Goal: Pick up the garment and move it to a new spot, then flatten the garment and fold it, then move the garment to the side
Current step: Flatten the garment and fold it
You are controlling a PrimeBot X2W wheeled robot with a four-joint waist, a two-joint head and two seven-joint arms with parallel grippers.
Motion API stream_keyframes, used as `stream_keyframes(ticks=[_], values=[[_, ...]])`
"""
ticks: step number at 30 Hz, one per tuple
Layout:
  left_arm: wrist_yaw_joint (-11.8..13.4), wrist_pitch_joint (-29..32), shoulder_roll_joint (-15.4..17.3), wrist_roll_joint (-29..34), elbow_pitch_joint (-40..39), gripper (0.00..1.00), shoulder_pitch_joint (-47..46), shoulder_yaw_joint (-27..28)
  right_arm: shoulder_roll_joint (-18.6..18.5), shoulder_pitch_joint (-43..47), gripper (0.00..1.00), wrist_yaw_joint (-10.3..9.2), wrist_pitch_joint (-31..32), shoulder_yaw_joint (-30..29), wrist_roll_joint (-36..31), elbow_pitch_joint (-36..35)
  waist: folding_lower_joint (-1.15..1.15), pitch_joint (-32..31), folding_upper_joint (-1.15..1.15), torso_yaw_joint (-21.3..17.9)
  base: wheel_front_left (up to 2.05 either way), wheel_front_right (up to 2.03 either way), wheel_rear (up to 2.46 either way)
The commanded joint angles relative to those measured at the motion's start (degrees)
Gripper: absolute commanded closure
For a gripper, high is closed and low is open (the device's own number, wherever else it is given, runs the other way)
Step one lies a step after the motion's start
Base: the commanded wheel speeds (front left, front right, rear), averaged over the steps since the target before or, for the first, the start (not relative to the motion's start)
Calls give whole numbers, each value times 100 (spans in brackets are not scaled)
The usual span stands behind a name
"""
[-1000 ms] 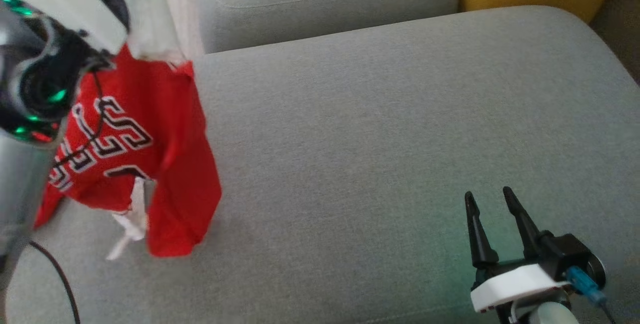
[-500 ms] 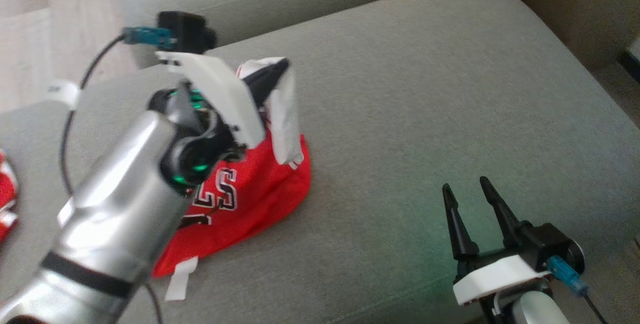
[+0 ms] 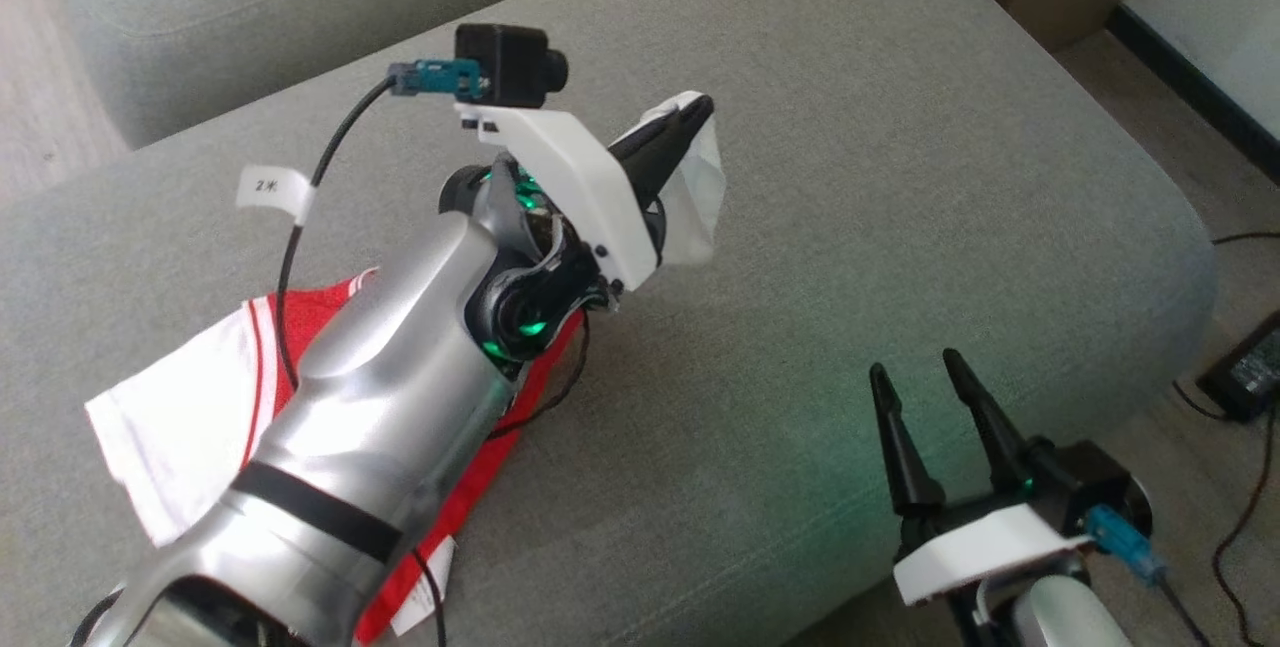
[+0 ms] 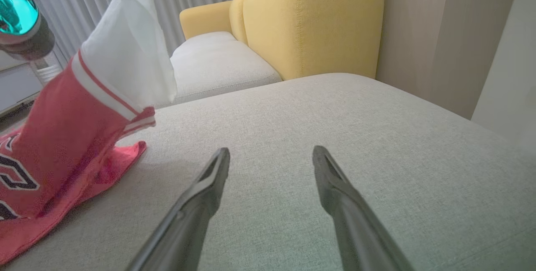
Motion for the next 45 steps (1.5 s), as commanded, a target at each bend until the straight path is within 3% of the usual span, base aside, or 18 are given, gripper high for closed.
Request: stream_keyframes(ticks=[1, 7, 12, 16, 20, 25, 31, 35, 43, 44, 45], values=[[-61, -72, 90, -25, -107, 0, -422, 219, -25, -308, 0, 44, -62, 134, 49, -202, 0, 21, 0, -17, 0, 0, 0], [-194, -139, 260, 102, 16, 0, -496, 78, -25, -242, 0, 44, -62, 0, 65, -228, 0, 14, 0, 201, 0, 0, 0], [-92, -94, 810, 160, -557, 0, -268, 127, -25, -179, 0, 44, -62, -80, 76, -260, 0, -53, 0, 489, 0, 0, 0], [281, 27, 1554, 309, -1272, 0, 299, 142, -25, -120, 0, 44, -62, -158, 61, -303, 0, -106, 0, 721, 0, 0, 0], [816, 200, 2439, 582, -1981, 0, 1006, 99, -25, -58, 0, 44, -62, -235, 28, -339, 0, -109, 0, 941, 0, 0, 0], [1547, 250, 2948, 631, -2891, 0, 1838, 154, -25, -24, 0, 44, -62, -265, 9, -370, 0, -29, 0, 1157, 0, 0, 0], [2174, 223, 2948, 791, -3491, 0, 2454, -34, -25, -79, 0, 44, -62, -221, 20, -400, 0, 174, 0, 1323, 0, 0, 0], [2426, 118, 2791, 1047, -3428, 0, 2426, -147, -25, -135, 0, 44, -62, -180, 19, -395, 0, 284, 0, 1356, 0, 0, 0], [2541, 165, 2560, 1354, -2807, 0, 2046, -325, -25, -222, 0, 44, -62, -134, 6, -378, 0, 407, 0, 1289, 0, 0, 0], [2520, 203, 2534, 1380, -2701, 5, 2010, -378, -25, -227, 0, 44, -62, -124, 9, -372, 0, 410, 0, 1268, 0, 0, 0], [2486, 234, 2482, 1358, -2613, 68, 1993, -410, -25, -230, 0, 44, -62, -114, 12, -363, 0, 411, 0, 1247, 0, 0, 0]])
